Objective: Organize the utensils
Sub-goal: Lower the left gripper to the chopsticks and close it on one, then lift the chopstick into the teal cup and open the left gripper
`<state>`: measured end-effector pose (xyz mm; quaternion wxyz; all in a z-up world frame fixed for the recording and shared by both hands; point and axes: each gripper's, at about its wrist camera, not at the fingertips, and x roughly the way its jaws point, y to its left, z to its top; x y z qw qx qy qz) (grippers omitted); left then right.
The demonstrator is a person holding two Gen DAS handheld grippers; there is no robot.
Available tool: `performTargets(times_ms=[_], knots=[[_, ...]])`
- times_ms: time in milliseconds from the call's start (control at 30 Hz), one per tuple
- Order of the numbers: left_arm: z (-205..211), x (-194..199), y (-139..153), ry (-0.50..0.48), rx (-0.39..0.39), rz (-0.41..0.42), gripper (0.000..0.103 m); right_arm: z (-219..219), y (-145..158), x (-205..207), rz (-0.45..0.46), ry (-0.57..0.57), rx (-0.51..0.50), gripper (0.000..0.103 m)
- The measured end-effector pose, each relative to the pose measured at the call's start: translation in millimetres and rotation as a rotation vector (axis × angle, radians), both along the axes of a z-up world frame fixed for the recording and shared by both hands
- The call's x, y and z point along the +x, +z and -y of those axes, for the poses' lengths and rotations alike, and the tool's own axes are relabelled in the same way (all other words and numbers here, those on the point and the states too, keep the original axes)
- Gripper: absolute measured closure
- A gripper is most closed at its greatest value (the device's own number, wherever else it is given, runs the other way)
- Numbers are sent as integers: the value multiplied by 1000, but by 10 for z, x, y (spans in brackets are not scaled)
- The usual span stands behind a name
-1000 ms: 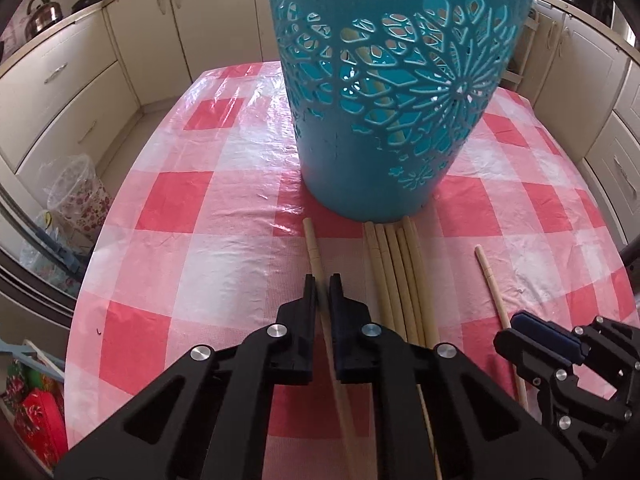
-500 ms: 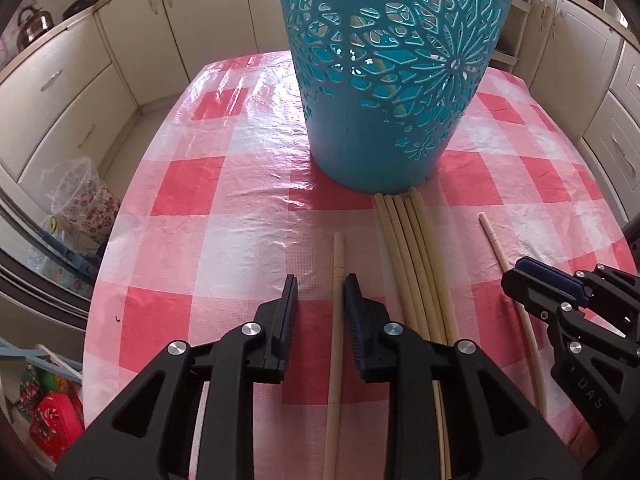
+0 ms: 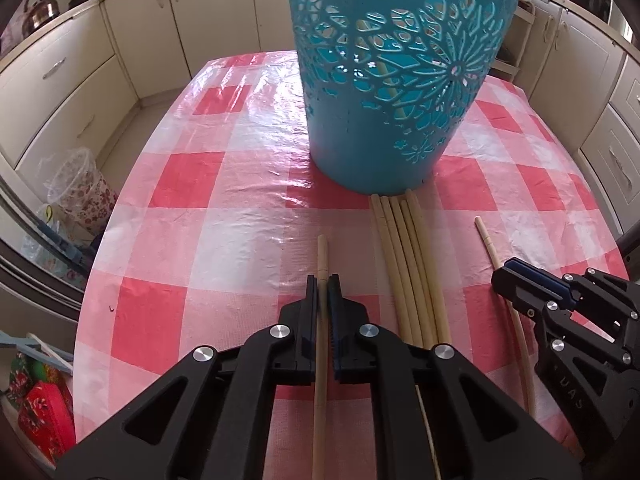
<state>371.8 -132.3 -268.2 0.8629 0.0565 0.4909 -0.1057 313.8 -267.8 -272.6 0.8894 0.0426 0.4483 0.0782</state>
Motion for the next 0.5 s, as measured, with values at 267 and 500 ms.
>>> performTargets(times_ms=[267,500], knots=[[-343,-228,317,34,-68,77,98,190,-35,13,-20,-25,143,97],[-631,-488,910,37,-229,217,98,201,-38,11,-20,-28,163,97]])
